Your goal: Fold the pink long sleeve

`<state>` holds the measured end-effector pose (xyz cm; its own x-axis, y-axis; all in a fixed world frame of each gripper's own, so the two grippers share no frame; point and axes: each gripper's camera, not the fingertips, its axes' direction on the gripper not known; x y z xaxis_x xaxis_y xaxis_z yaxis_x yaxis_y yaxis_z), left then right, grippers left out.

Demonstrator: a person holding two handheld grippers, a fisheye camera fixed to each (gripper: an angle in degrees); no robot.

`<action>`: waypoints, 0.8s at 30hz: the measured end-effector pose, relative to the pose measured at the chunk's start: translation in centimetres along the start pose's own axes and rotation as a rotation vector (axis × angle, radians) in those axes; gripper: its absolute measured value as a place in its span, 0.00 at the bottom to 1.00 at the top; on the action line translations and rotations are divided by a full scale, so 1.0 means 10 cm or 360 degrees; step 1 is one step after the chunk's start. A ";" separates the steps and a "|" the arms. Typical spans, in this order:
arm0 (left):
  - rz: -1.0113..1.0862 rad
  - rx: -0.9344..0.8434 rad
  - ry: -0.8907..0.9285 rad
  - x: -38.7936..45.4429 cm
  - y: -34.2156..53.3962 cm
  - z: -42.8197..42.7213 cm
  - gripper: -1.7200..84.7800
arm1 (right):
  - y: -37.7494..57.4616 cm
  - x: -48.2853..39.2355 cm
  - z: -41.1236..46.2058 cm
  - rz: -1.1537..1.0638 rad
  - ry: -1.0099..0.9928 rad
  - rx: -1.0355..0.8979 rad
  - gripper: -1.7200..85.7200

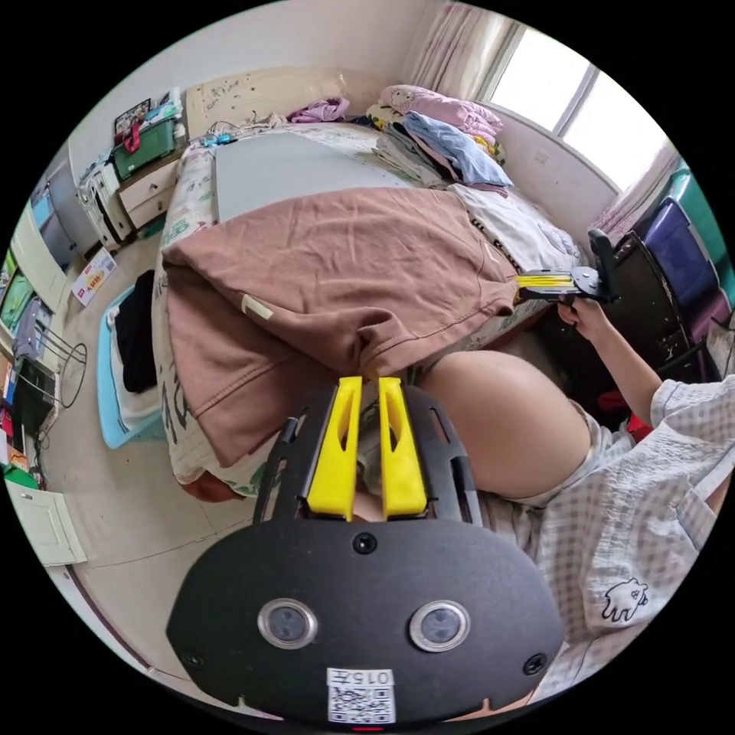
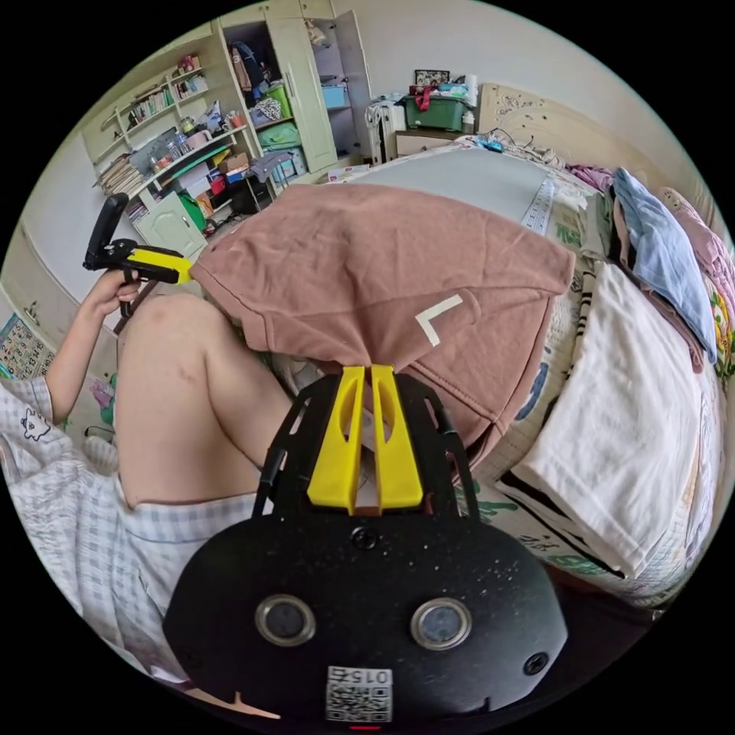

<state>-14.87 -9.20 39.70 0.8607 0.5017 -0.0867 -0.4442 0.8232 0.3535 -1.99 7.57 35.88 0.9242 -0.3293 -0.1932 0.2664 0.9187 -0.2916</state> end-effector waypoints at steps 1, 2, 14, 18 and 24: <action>-0.0028 0.0023 0.0015 -0.09 0.05 -0.06 0.08 | 0.01 0.06 -0.01 0.0030 -0.0033 -0.0001 0.04; -0.0065 0.0050 0.0041 -0.21 0.09 -0.12 0.08 | 0.03 0.16 -0.01 0.0078 -0.0080 -0.0020 0.05; -0.0777 0.0524 0.0146 -2.11 -0.12 -0.56 0.12 | -0.43 1.96 -0.71 0.0704 -0.0442 0.0581 0.12; -0.0925 0.0525 0.0233 -2.63 -0.48 -0.32 0.14 | -1.00 2.42 -0.58 0.0808 -0.0299 0.0529 0.16; -0.1017 0.0397 0.0268 -3.11 -0.98 0.11 0.15 | -1.80 2.90 -0.01 0.0869 -0.0170 0.0245 0.16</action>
<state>-37.04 -33.19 40.00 0.8747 -0.0089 -0.4846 0.2232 0.8949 0.3864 19.99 -18.49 35.47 0.9593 0.2178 -0.1796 -0.2274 0.9732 -0.0347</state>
